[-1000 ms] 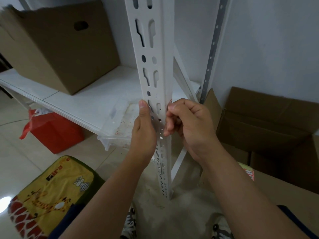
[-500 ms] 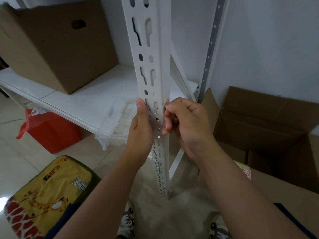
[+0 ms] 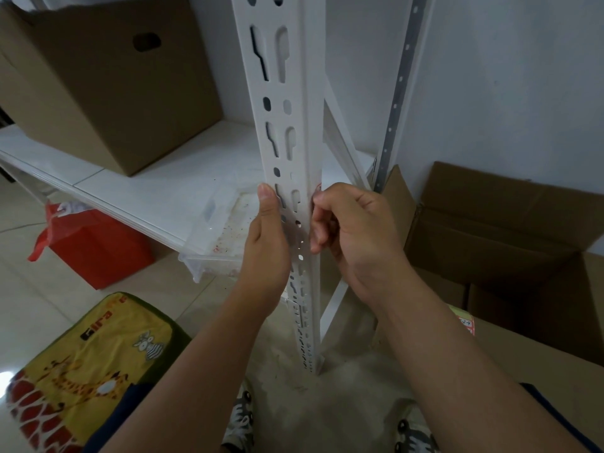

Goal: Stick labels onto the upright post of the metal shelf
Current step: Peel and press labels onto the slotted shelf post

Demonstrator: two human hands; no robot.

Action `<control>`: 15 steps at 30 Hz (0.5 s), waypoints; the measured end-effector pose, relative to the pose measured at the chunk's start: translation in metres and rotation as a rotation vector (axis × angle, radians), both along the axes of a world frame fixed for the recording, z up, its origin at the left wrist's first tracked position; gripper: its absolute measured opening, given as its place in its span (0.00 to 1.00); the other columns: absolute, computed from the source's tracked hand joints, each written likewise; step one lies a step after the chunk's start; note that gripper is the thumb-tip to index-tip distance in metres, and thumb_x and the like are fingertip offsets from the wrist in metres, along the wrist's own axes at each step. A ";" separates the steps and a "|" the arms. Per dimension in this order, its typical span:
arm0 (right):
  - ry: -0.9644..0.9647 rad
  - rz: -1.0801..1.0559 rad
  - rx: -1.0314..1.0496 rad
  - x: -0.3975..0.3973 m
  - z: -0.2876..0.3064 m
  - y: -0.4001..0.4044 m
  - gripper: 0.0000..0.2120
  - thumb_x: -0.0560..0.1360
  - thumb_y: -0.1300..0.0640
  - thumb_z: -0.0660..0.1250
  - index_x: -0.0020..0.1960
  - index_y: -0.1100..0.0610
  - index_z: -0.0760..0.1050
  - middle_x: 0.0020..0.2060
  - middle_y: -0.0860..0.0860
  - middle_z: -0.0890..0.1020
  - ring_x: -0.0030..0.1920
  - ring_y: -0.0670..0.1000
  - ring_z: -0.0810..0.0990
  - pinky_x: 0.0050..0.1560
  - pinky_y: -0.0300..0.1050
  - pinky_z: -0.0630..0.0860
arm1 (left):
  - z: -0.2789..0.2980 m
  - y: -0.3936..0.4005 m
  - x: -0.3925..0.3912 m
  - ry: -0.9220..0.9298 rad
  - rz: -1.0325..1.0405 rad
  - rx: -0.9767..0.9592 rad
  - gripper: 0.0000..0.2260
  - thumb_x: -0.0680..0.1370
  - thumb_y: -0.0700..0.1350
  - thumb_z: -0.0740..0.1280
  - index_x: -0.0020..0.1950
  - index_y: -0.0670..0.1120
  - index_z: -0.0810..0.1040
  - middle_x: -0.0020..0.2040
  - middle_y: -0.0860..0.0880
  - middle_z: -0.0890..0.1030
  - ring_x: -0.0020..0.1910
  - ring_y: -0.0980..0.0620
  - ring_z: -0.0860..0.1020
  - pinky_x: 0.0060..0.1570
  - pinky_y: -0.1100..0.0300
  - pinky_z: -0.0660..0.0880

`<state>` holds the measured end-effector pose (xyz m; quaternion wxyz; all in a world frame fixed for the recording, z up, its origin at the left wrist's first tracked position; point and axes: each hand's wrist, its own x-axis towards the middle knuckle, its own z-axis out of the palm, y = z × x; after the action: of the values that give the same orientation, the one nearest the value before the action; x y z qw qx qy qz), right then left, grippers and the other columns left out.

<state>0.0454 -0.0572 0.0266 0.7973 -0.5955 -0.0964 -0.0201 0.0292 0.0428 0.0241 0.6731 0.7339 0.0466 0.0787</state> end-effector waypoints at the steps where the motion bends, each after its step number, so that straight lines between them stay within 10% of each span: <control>1: 0.002 -0.013 -0.011 -0.001 -0.001 0.001 0.17 0.75 0.66 0.60 0.28 0.60 0.71 0.21 0.56 0.69 0.24 0.54 0.67 0.29 0.43 0.72 | 0.000 0.000 0.000 0.004 0.005 -0.003 0.21 0.81 0.61 0.43 0.40 0.62 0.73 0.31 0.68 0.78 0.35 0.78 0.73 0.39 0.77 0.65; 15: 0.009 0.061 0.054 0.002 -0.001 -0.003 0.17 0.76 0.63 0.61 0.29 0.59 0.73 0.22 0.56 0.71 0.25 0.55 0.71 0.34 0.46 0.74 | -0.001 -0.001 -0.001 -0.029 -0.015 -0.026 0.29 0.81 0.61 0.42 0.32 0.71 0.79 0.35 0.70 0.80 0.39 0.78 0.75 0.47 0.69 0.66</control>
<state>0.0474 -0.0599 0.0258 0.8139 -0.5704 -0.1102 0.0045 0.0286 0.0417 0.0232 0.6839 0.7240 0.0326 0.0837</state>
